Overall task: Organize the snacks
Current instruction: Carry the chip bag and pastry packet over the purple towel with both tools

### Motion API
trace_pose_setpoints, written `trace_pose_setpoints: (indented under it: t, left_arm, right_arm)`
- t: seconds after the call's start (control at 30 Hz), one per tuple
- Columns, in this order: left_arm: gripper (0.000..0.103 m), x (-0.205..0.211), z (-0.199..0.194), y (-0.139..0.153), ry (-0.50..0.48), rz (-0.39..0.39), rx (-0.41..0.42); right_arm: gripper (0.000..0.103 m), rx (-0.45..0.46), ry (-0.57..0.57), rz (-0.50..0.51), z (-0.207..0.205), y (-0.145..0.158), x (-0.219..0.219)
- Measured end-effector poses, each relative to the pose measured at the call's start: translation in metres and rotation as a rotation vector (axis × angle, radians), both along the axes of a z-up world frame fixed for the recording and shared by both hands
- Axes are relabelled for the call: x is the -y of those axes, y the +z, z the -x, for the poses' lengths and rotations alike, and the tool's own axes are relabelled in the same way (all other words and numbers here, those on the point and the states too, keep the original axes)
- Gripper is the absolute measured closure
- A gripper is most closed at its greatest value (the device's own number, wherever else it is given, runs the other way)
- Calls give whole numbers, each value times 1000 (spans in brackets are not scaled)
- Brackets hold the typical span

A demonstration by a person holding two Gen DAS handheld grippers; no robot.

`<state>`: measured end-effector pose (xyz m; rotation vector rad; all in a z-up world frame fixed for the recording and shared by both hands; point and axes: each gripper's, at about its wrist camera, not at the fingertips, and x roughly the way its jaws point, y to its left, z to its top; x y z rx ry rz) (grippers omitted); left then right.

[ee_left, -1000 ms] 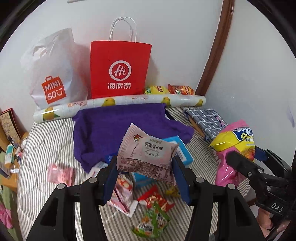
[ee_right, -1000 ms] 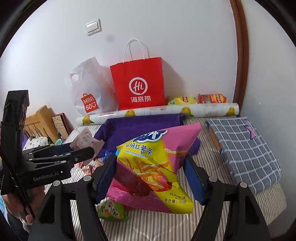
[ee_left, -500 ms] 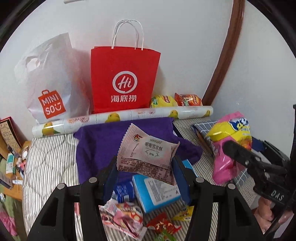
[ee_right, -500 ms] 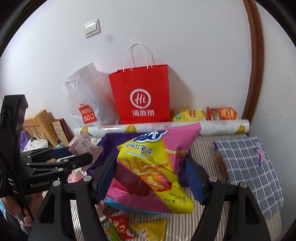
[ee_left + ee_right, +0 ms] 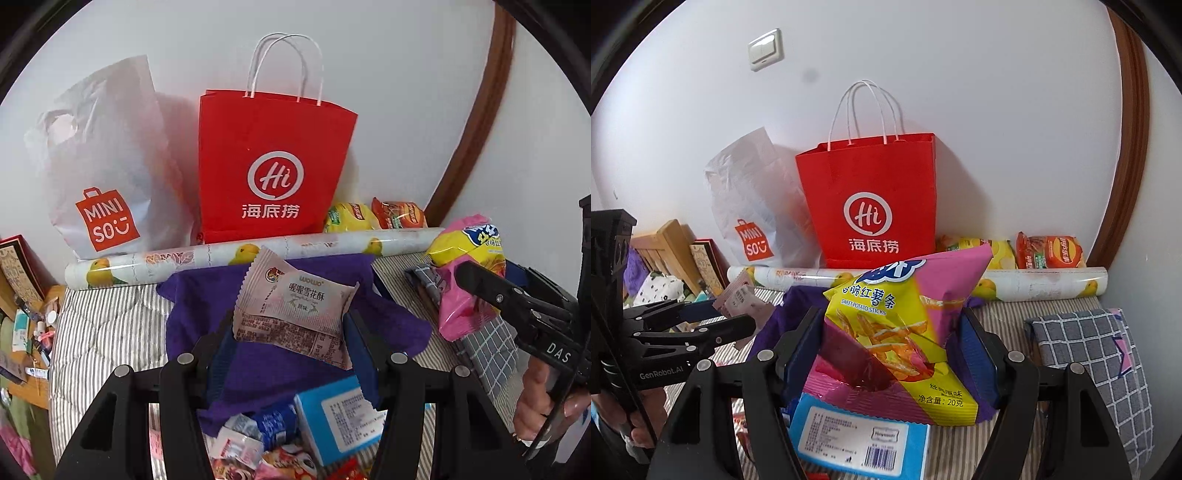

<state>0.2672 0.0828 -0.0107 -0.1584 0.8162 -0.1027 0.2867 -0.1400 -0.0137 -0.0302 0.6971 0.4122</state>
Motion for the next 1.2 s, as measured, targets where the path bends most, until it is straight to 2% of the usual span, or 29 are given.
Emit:
trace_pose_setpoints:
  t: [0.47, 0.83, 1.2]
  left_arm:
    - [48, -15, -52, -7, 24, 2, -7]
    - [48, -34, -84, -42, 61, 16, -58]
    - [48, -35, -102, -79, 67, -7, -157]
  right_arm:
    - [31, -59, 3, -42, -63, -17, -12]
    - [31, -99, 26, -5, -96, -50, -25]
    - [31, -190, 19, 49, -117, -86, -23]
